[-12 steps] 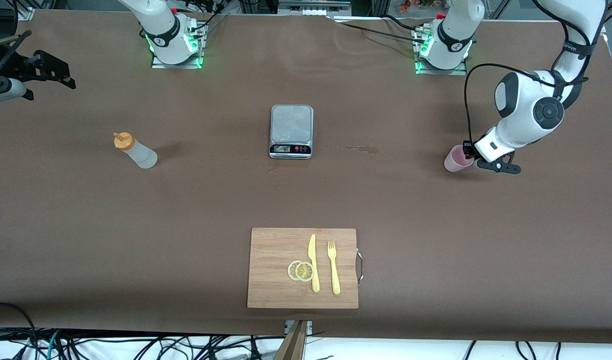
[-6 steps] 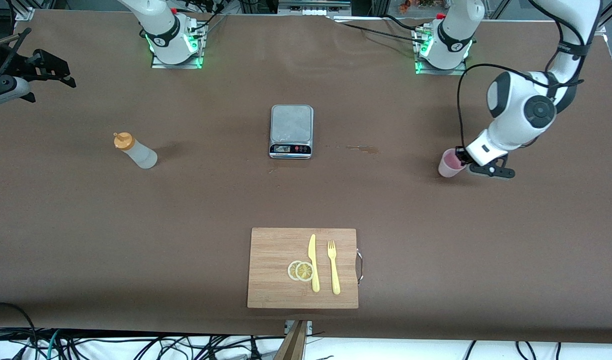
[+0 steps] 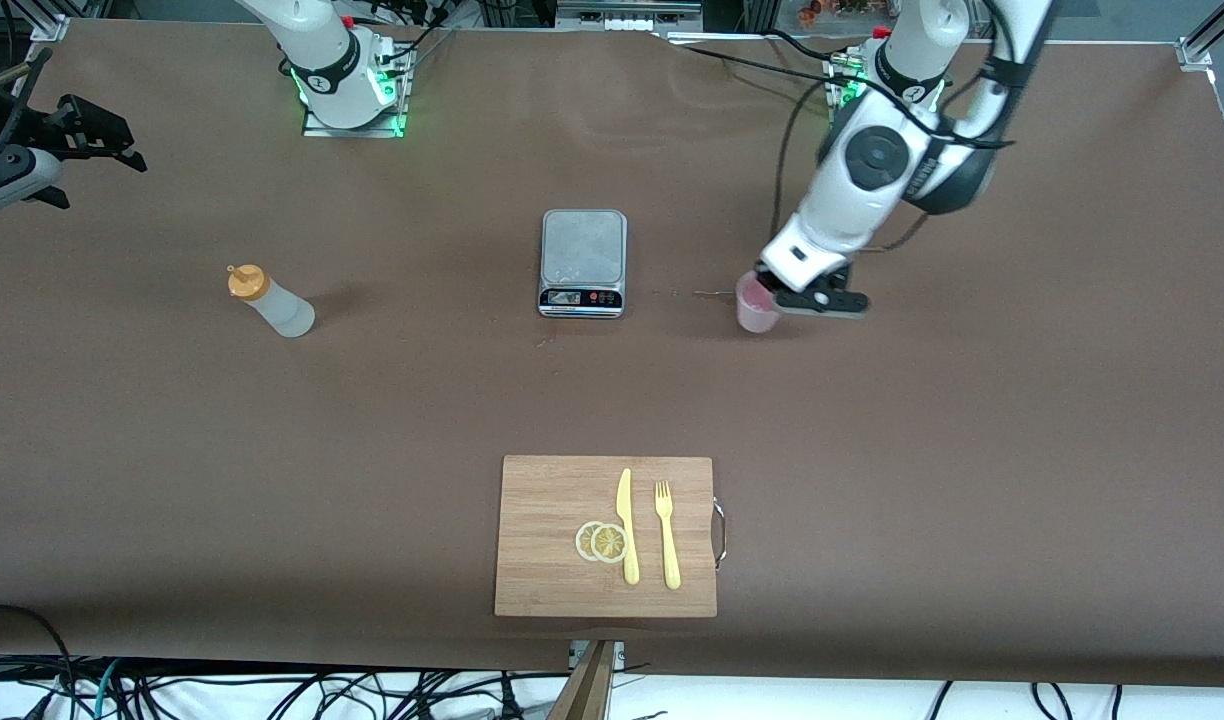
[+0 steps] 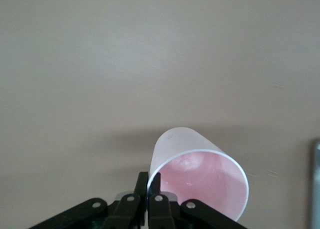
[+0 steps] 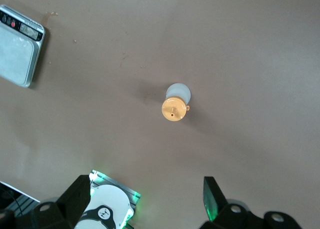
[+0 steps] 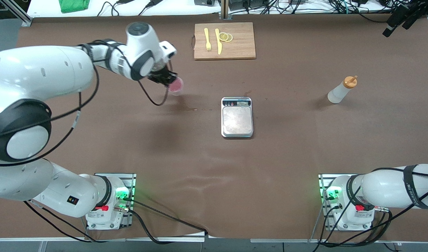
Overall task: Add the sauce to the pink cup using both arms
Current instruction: 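Carry the pink cup with the left gripper onto the scale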
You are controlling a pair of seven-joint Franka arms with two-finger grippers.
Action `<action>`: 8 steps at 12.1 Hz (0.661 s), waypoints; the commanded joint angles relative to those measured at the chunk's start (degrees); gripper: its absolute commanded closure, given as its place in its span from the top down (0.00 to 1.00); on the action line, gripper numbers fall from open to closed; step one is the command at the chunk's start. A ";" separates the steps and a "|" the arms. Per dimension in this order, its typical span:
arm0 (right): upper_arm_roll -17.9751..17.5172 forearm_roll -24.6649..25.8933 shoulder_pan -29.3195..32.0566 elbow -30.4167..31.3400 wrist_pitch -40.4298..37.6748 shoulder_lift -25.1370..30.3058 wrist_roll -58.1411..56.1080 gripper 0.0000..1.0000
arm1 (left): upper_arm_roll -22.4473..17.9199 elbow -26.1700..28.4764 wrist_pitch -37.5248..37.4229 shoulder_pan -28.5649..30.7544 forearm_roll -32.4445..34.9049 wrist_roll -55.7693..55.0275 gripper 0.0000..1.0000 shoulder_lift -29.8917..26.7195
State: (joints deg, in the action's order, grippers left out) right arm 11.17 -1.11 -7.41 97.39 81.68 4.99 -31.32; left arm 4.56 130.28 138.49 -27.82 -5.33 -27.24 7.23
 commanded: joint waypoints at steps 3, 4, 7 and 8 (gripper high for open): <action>2.45 -0.56 1.69 3.23 2.95 0.90 -12.41 1.00 | -1.13 -8.01 -1.38 -14.07 -7.85 -13.95 0.00 5.06; 2.45 -0.73 2.57 3.68 3.22 0.90 -15.40 1.00 | -1.13 -9.94 -1.30 -16.36 -7.85 -17.20 0.00 6.99; 4.20 -3.62 3.98 5.52 3.92 0.46 -23.57 1.00 | -1.13 -16.79 -1.21 -20.77 -7.85 -24.25 0.00 13.49; 5.17 -5.12 4.51 6.48 4.45 0.20 -27.00 1.00 | -1.13 -18.21 -1.12 -21.48 -7.85 -25.14 0.00 15.08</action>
State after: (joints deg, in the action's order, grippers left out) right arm 15.21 -3.59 -4.01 101.74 84.87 4.83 -52.75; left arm 4.49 117.44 138.47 -47.54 -11.95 -50.57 17.83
